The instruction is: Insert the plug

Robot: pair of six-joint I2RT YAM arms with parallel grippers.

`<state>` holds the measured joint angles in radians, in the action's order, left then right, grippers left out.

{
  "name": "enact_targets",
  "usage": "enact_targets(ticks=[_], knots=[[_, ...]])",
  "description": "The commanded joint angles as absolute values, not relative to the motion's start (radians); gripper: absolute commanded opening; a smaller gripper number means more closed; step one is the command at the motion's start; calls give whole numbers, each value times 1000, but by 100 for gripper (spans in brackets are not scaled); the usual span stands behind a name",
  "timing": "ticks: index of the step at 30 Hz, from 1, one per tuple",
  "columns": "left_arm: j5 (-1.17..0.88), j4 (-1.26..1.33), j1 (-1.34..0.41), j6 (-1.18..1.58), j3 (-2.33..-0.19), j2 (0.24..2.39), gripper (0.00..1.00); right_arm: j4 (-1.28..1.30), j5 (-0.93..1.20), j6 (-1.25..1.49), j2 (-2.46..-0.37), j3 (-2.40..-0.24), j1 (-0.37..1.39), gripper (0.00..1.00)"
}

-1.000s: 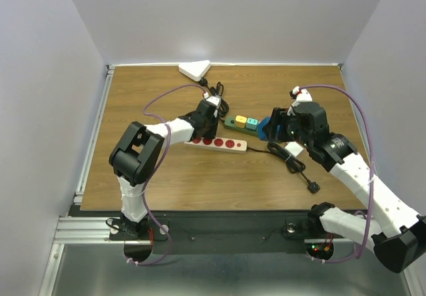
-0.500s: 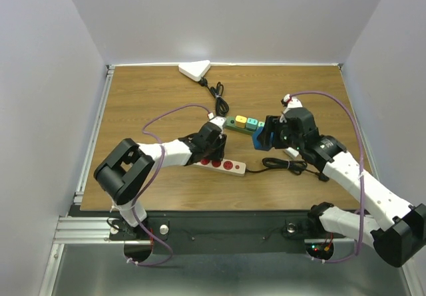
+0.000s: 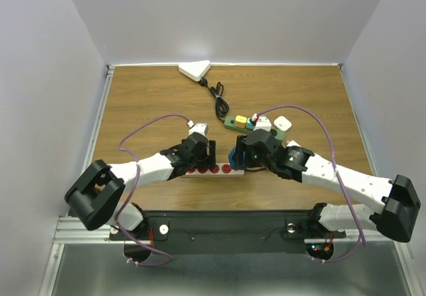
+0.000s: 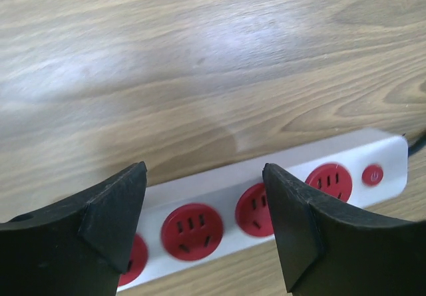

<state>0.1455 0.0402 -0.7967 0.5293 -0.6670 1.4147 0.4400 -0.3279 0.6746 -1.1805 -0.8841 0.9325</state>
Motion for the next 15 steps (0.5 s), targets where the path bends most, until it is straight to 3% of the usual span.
enact_targets(ticks=[1, 15], knots=[[227, 21, -802, 586, -586, 1310, 83, 367, -455, 752, -1201, -933, 991, 0], [187, 84, -790, 637, -463, 1160, 87, 345, -560, 749, -1370, -1008, 1083, 0]])
